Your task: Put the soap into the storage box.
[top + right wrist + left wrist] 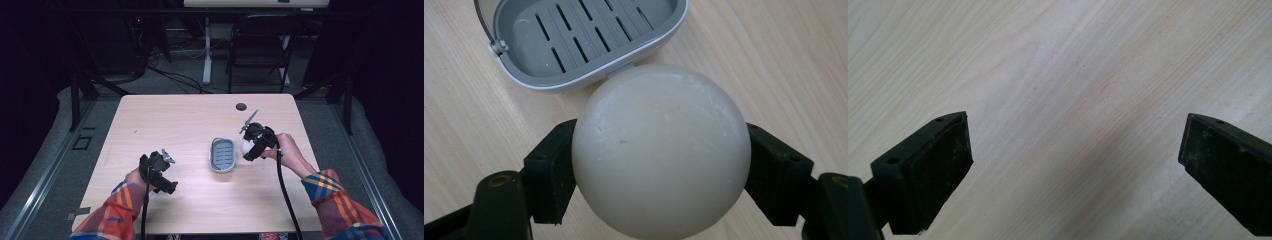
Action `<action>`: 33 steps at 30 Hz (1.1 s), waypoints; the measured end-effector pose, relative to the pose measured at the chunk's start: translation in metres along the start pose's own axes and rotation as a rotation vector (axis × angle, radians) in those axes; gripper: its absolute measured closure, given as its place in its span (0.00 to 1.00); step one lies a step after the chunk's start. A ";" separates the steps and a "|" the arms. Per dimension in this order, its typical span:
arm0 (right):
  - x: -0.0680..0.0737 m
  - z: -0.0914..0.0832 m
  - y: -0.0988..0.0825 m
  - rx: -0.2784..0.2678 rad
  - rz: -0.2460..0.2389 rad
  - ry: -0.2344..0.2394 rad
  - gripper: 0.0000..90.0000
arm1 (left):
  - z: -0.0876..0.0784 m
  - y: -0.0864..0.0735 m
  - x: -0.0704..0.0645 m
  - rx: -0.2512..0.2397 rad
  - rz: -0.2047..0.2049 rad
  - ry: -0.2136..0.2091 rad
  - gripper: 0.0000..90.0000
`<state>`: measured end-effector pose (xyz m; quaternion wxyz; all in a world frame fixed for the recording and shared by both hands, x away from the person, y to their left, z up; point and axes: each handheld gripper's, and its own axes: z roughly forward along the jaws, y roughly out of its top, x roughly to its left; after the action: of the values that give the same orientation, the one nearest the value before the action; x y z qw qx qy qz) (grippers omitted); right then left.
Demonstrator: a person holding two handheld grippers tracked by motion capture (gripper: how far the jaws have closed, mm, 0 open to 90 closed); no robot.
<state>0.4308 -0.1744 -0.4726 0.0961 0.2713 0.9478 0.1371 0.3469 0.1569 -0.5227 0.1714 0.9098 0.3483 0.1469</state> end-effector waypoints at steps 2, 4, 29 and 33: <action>0.001 -0.001 0.004 -0.007 0.002 0.002 0.27 | 0.000 0.000 0.000 -0.001 -0.002 -0.003 0.01; 0.002 -0.002 0.008 -0.018 0.000 0.003 0.27 | -0.001 0.000 0.000 -0.004 -0.003 0.001 0.01; 0.014 0.000 0.050 -0.017 -0.067 -0.001 0.27 | -0.002 -0.001 0.000 -0.007 0.000 -0.003 0.01; 0.016 0.003 0.057 -0.022 -0.067 0.002 0.27 | -0.002 -0.001 0.000 -0.007 0.001 -0.004 0.01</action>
<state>0.4461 -0.1190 -0.4598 0.1026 0.2381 0.9549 0.1447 0.3458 0.1576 -0.5215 0.1750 0.9097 0.3470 0.1464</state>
